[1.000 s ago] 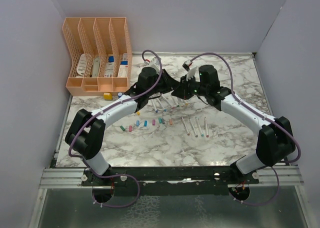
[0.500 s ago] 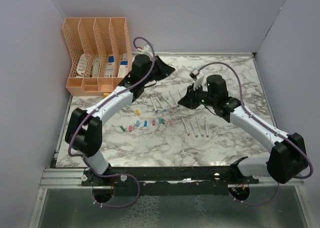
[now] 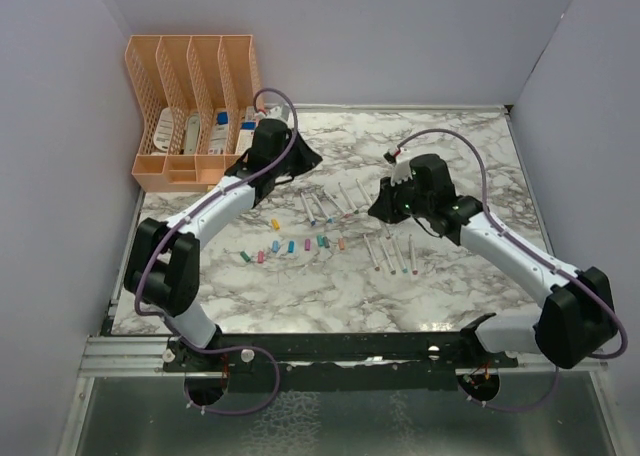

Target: Open the pen caps

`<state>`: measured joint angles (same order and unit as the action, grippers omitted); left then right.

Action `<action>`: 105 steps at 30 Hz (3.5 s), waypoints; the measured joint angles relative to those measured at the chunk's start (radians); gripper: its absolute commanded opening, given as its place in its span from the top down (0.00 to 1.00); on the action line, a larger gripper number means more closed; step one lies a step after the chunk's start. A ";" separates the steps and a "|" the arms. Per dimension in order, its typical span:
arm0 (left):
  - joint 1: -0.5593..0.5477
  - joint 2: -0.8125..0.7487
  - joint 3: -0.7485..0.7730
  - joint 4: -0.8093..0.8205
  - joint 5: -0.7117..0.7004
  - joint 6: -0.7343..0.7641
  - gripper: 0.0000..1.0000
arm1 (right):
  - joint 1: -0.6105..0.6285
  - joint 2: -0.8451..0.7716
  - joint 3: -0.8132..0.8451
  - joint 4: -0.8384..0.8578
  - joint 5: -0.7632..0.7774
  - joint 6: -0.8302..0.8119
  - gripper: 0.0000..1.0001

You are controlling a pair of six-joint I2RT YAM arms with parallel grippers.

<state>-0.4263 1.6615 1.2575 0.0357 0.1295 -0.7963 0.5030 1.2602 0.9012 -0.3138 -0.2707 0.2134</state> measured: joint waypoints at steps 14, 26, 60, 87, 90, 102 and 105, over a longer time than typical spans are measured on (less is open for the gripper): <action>-0.056 -0.200 -0.276 -0.259 -0.153 0.099 1.00 | -0.001 0.340 0.267 -0.011 0.210 -0.006 0.99; -0.060 -0.043 -0.237 -0.351 -0.241 0.155 0.99 | -0.036 0.526 0.456 -0.039 0.306 -0.062 0.99; -0.058 0.031 -0.139 -0.423 -0.282 0.186 0.59 | -0.126 0.809 0.554 0.000 0.275 -0.181 0.94; -0.053 -0.364 -0.173 -0.399 -0.321 0.186 0.04 | -0.159 0.755 0.612 -0.046 0.328 -0.085 0.17; -0.053 -0.399 -0.201 -0.367 -0.312 0.187 0.01 | -0.175 0.748 0.637 -0.060 0.364 -0.056 0.15; -0.052 -0.495 -0.267 -0.274 -0.268 0.171 0.01 | -0.278 0.771 0.607 -0.113 0.392 0.048 0.15; -0.052 -0.501 -0.271 -0.267 -0.268 0.165 0.01 | -0.279 0.792 0.597 -0.113 0.392 0.053 0.17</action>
<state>-0.4786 1.1603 0.9863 -0.2310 -0.1383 -0.6312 0.2241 2.0525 1.4979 -0.4271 0.1211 0.2661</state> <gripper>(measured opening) 0.990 0.851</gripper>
